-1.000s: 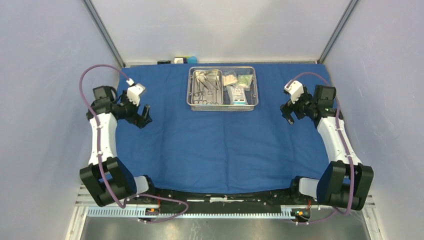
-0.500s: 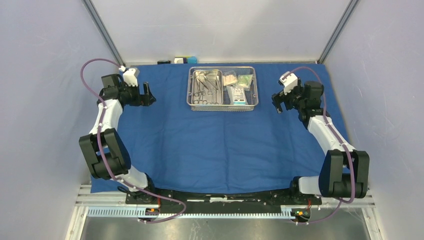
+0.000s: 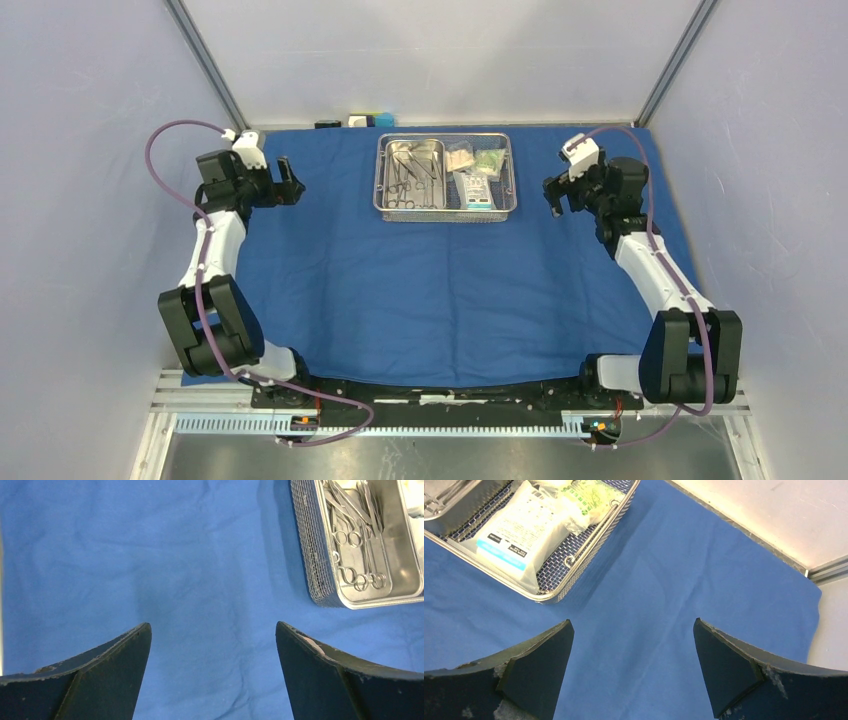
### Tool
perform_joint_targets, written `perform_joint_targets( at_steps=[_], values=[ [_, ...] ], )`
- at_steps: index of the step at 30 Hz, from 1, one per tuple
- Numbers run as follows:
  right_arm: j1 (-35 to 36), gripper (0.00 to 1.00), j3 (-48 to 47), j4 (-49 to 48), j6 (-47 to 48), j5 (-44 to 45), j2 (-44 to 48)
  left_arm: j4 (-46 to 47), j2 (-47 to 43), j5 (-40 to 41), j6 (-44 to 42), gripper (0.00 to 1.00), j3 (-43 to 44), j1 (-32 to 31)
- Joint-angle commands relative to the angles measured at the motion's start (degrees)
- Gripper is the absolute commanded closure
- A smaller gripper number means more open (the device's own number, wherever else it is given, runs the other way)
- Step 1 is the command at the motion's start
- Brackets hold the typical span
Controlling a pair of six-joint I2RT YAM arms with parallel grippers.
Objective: Open and lay out the surgical kit
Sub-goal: Smooth out the surgical kit at the center of the board, then move the container from the surgical kit.
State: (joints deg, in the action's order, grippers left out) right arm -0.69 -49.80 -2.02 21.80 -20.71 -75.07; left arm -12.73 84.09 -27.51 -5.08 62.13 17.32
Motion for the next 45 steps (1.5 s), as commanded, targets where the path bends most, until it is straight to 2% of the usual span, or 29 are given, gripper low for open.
perform_joint_targets(
  at_steps=[1,5,9,13,16,21,25,28,30,33,37,40,45],
  values=[
    [0.1,0.02,-0.6,-3.0,-2.5,1.0,1.9,2.0,-2.4,2.5,2.1,0.00,0.5,0.5],
    [0.1,0.02,1.3,-4.9,-6.2,4.8,2.2,-3.6,-0.2,0.8,1.9,0.00,3.4,0.6],
    [0.0,0.02,2.4,-5.8,-7.3,7.1,3.6,0.1,-1.7,-2.5,6.5,0.00,0.4,1.1],
    [0.0,0.02,2.9,-4.8,-6.9,3.4,4.1,-1.3,-2.4,-7.9,7.7,0.00,1.3,-0.2],
    [0.0,0.02,4.3,-4.1,-3.8,-0.7,5.1,-1.9,-2.7,-7.3,7.1,0.00,2.3,-3.4],
    [0.3,0.02,3.6,-2.3,-4.6,-5.5,4.3,0.5,-3.2,-4.7,8.6,0.00,1.7,-8.0],
    [3.3,0.02,3.3,-2.4,-4.4,-4.9,3.9,2.7,-0.3,-2.0,10.4,0.00,2.7,-11.7],
    [6.0,0.02,2.5,-3.7,-4.4,0.3,2.7,3.3,3.1,-0.3,11.7,0.02,5.3,-13.7],
    [8.0,0.03,-0.2,-3.7,-4.9,3.7,0.0,3.2,4.9,0.1,12.5,0.03,7.0,-14.7],
    [11.7,0.13,-4.3,-4.1,-6.8,11.2,-5.5,3.7,6.2,0.4,13.7,0.03,7.4,-15.5],
    [12.5,0.26,-11.8,-3.7,-11.7,15.6,-14.5,5.1,6.2,0.5,14.0,0.03,6.1,-16.2],
    [12.6,0.32,-18.0,-2.7,-14.4,16.0,-21.5,5.0,6.5,0.7,14.1,0.02,5.8,-16.6],
    [12.6,0.36,-26.5,0.1,-17.6,15.2,-30.6,5.1,6.9,0.4,14.2,0.02,5.8,-16.6]
  ],
)
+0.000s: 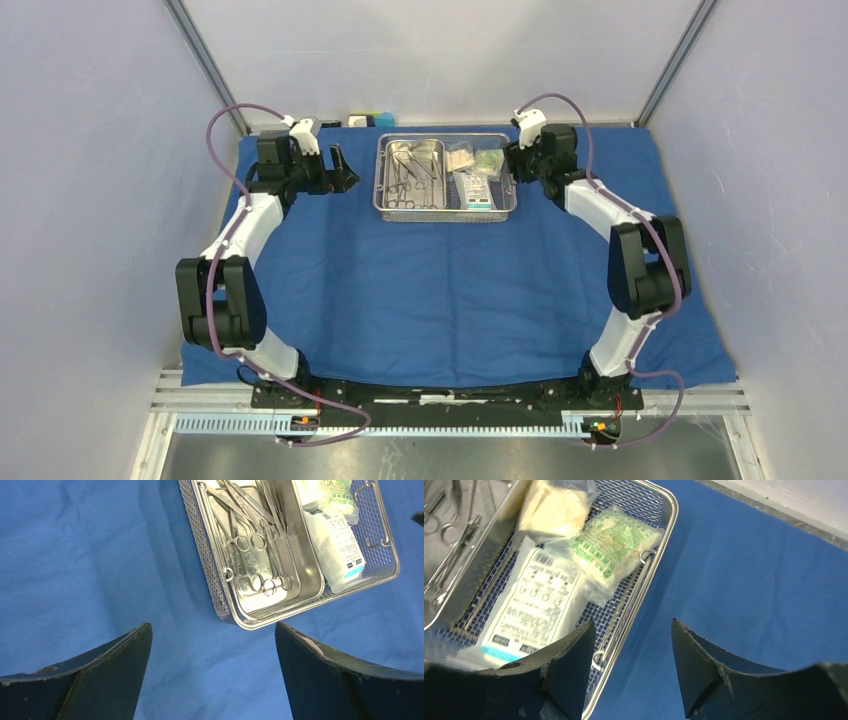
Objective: Open and lay out the surgical kit
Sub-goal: Move the container from the surgical kit.
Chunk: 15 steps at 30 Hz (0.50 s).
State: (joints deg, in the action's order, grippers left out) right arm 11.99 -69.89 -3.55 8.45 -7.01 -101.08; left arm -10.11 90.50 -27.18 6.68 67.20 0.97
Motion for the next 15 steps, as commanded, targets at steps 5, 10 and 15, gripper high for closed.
perform_joint_targets(
  at_steps=[5,10,15],
  values=[
    [-0.1,0.38,-9.1,2.5,-4.7,1.0,-9.2,2.4,1.5,-0.1,2.3,0.02,0.8,-0.3],
    [0.0,0.38,-12.3,5.0,-5.5,0.3,-13.4,2.4,2.2,-0.3,2.2,0.02,0.7,-0.3],
    [-0.1,0.39,-14.1,6.1,-6.7,2.8,-16.3,2.5,2.4,-0.2,2.2,0.02,0.2,-0.3]
  ],
)
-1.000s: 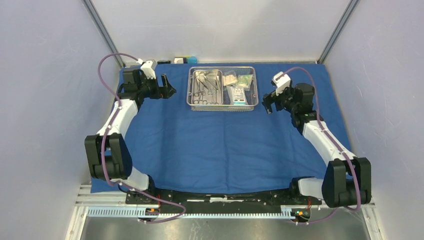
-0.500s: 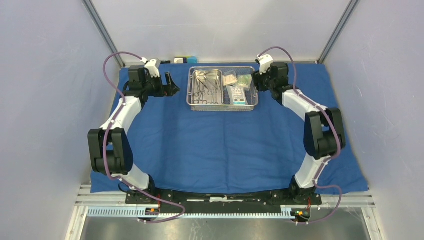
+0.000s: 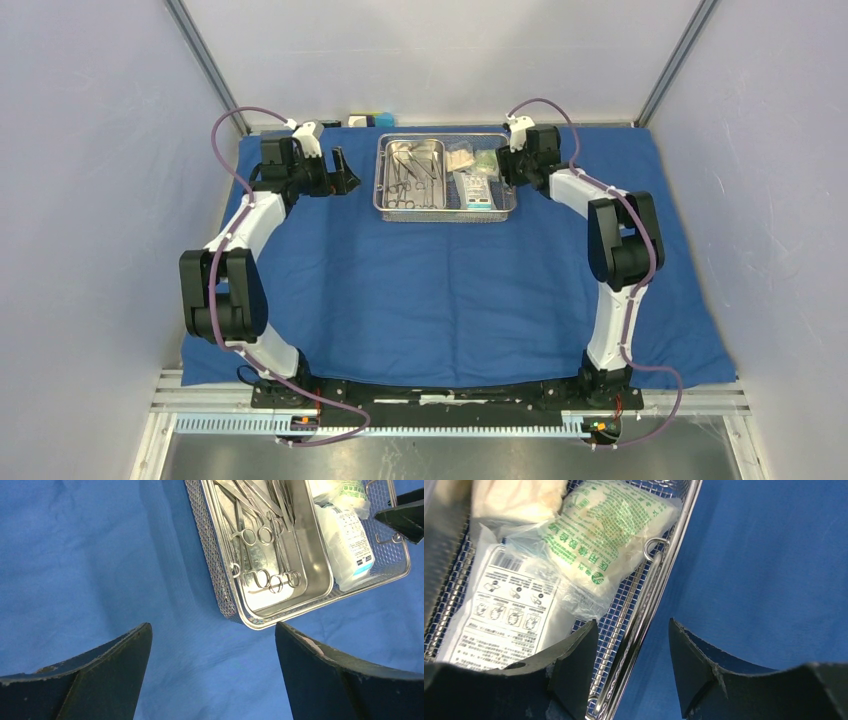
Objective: Open and lay out the surgical kit
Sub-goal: Move the container from the surgical kit.
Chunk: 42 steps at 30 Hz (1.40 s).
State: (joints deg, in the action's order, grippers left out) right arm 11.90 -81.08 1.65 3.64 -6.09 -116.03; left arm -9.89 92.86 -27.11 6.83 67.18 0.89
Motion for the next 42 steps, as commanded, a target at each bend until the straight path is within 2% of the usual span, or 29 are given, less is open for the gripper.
perform_joint_targets(
  at_steps=[1,3,7,12,18,21,29,35,42],
  values=[
    [0.1,0.40,-2.9,0.7,-2.1,2.4,-1.5,2.2,0.1,-0.2,2.0,0.01,0.1,-0.2],
    [0.0,0.44,-3.3,0.9,-2.8,3.2,-1.7,2.2,0.1,-0.2,2.0,0.01,0.1,-0.2],
    [0.0,0.60,-2.3,1.1,-6.6,4.0,-1.6,1.9,0.0,-0.2,2.1,0.01,0.1,-0.2],
    [0.0,0.72,-0.7,0.6,-9.4,7.0,-0.8,1.0,-0.6,0.4,1.5,0.01,0.1,-0.2],
    [-1.4,0.86,3.3,-0.4,-11.5,11.9,4.5,0.7,-1.8,0.7,0.9,0.01,-0.1,-0.2],
    [-3.1,0.98,7.2,-1.2,-13.3,13.7,8.0,0.6,-1.8,0.2,1.1,0.01,0.1,-0.2],
    [-9.8,1.00,17.8,-6.4,-15.3,16.6,18.2,0.6,-2.0,-0.4,1.3,0.00,0.1,-0.2],
    [-18.0,1.00,17.3,-6.1,-11.0,15.8,19.4,0.2,-2.3,-0.7,0.8,0.00,0.3,-0.2],
    [-20.7,1.00,12.8,-7.2,-5.5,14.5,15.3,0.3,-1.5,-1.2,1.1,0.00,0.7,-0.2]
  ],
)
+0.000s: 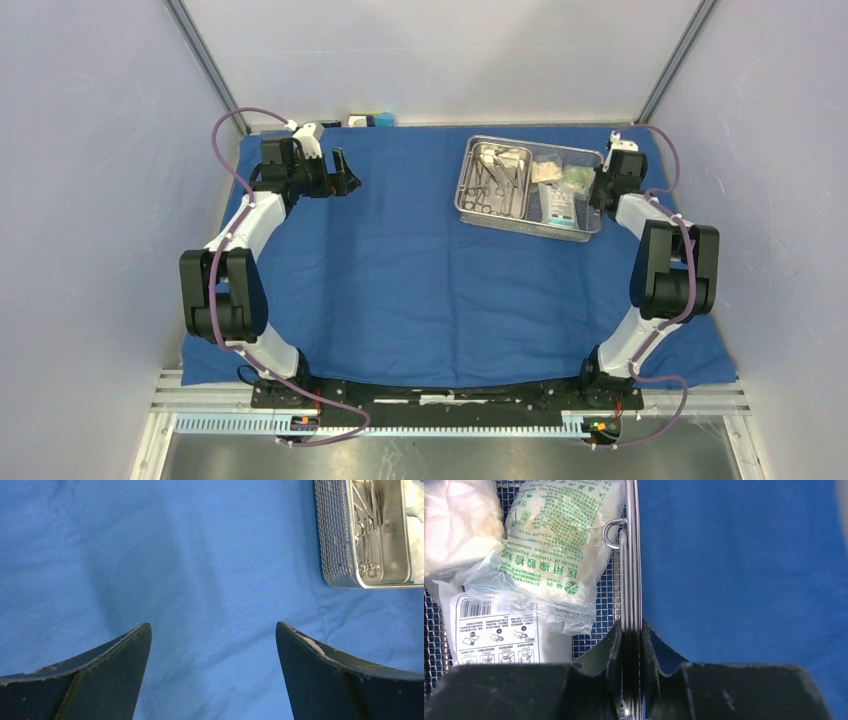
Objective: Open and lay out the surgical kit
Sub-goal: Move the container from the surgical kit.
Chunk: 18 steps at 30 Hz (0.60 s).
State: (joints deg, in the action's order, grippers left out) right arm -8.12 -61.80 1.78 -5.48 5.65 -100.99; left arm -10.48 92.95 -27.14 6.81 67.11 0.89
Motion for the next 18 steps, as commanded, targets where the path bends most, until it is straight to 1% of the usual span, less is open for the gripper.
perform_joint_targets(
  at_steps=[1,5,7,10,13,18],
  values=[
    [-0.7,1.00,-7.6,-7.5,4.4,2.2,-0.7,0.9,-1.4,-1.2,1.1,0.00,0.7,-0.2],
    [-0.7,0.99,-16.5,-3.7,9.6,1.7,-7.3,0.9,-1.3,-1.6,1.4,0.00,0.6,-0.2],
    [-0.7,0.97,-19.2,-2.2,12.3,1.2,-9.6,0.8,-1.4,-1.7,1.3,0.00,0.4,-0.2],
    [-0.7,0.96,-20.0,-2.0,16.6,0.2,-11.1,0.4,-1.4,-1.6,1.0,0.00,0.5,-0.2],
    [-0.8,0.95,-19.5,-1.9,21.2,-4.1,-11.6,0.0,-1.3,-1.5,1.0,0.00,0.8,-0.2],
    [-0.8,0.99,-20.7,2.5,27.1,-7.5,-13.0,-0.5,-1.5,-1.5,0.8,0.00,1.0,-0.2]
  ],
)
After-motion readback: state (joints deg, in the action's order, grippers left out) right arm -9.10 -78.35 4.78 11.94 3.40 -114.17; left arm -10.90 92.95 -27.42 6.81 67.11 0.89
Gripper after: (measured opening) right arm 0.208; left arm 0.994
